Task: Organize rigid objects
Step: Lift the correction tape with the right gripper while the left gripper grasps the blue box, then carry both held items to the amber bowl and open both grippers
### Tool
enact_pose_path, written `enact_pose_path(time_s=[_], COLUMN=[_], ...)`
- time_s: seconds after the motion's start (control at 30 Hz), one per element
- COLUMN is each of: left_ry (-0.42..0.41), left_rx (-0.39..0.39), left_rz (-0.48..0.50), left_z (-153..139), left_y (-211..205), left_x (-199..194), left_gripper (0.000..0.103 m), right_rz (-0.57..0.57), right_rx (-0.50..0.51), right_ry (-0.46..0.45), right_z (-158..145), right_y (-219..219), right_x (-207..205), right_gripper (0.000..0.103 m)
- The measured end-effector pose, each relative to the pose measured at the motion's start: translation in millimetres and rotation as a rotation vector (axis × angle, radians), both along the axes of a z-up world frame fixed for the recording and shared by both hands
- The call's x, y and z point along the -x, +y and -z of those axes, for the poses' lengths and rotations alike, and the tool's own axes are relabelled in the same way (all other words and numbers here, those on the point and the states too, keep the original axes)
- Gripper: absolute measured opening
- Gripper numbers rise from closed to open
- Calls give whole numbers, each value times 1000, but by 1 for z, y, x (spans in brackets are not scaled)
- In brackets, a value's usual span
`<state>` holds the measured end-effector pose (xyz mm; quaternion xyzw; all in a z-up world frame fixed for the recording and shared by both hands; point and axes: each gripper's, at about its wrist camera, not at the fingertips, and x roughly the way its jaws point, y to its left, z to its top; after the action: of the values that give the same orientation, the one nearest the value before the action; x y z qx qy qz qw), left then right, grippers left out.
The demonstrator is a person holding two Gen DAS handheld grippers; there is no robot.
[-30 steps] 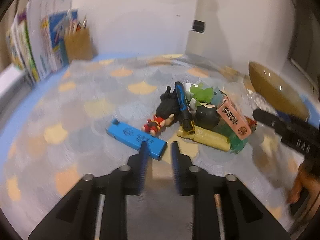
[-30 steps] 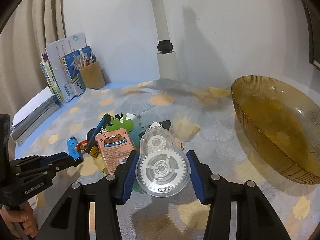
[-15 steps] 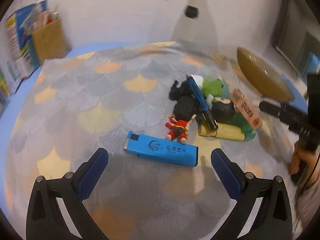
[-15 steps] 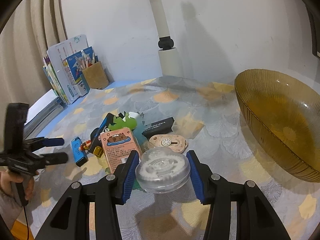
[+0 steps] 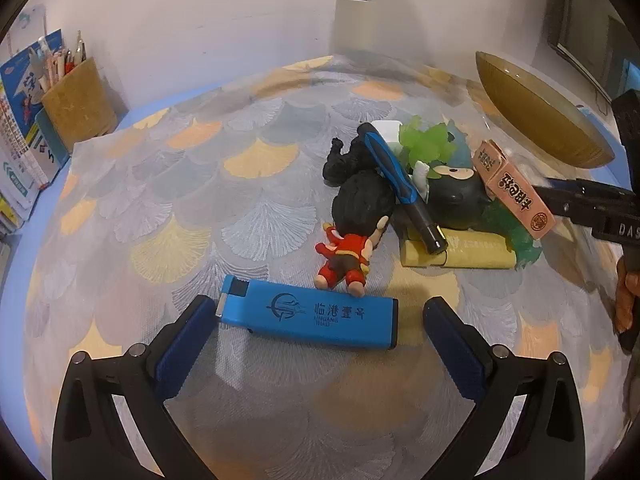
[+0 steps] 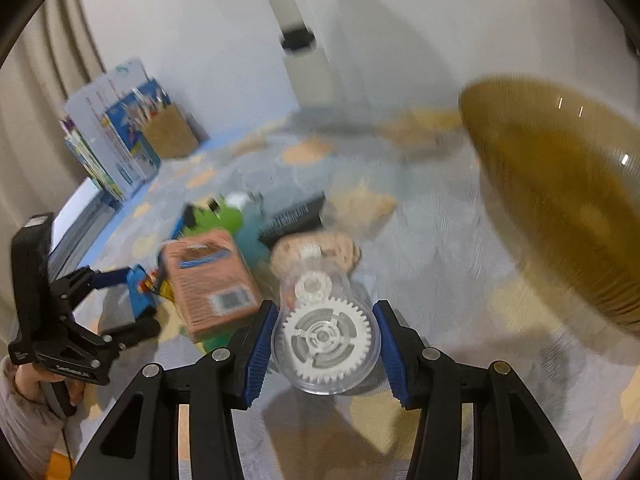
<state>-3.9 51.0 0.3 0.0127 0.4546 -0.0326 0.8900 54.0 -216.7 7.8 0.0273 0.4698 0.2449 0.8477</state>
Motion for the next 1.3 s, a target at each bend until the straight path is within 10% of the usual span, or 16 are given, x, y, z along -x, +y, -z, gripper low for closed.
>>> enact_pose_path(time_s=[0.1,0.4,0.5,0.87,0.93,1.0,1.1,1.13,1.23,1.3], left_ry=[-29,-36,-59,-106,-109,-111,-113,-113,-120,-125], left_rx=[6,5,5,9,8,9,9,9,10,15], left_rz=[-3,-10,-23,-53,-53,-52,-51,-49,-46,-47], left_z=[-4,-5,-9,-15,-16,-16,-16,-16,-17,-18], left_y=[0,2,3,9,9,9,9,9,9,9], left_x=[3,2,5,10,11,11,11,11,12,13], left_gripper=[83,83,83,83,83,83,83,83,83,83], right_rz=[-5,5,26,38,39,56,82,83,24,24], right_rx=[47,44,-27,-34,-6,56,81,71,2,16], right_ry=[-18,-109,-146,-128,-109,-85,-70,-56,-16,-32], right_z=[-1,-12,-20,-20,-17,-11,-7,-6,-2,-4], right_y=[7,5,-7,-8,-4,2,0,-2,-3,-1], right_x=[4,15,19,16,13,9,6,4,0,2], right_gripper=[49,47,19,20,37,93,94,90,37,34])
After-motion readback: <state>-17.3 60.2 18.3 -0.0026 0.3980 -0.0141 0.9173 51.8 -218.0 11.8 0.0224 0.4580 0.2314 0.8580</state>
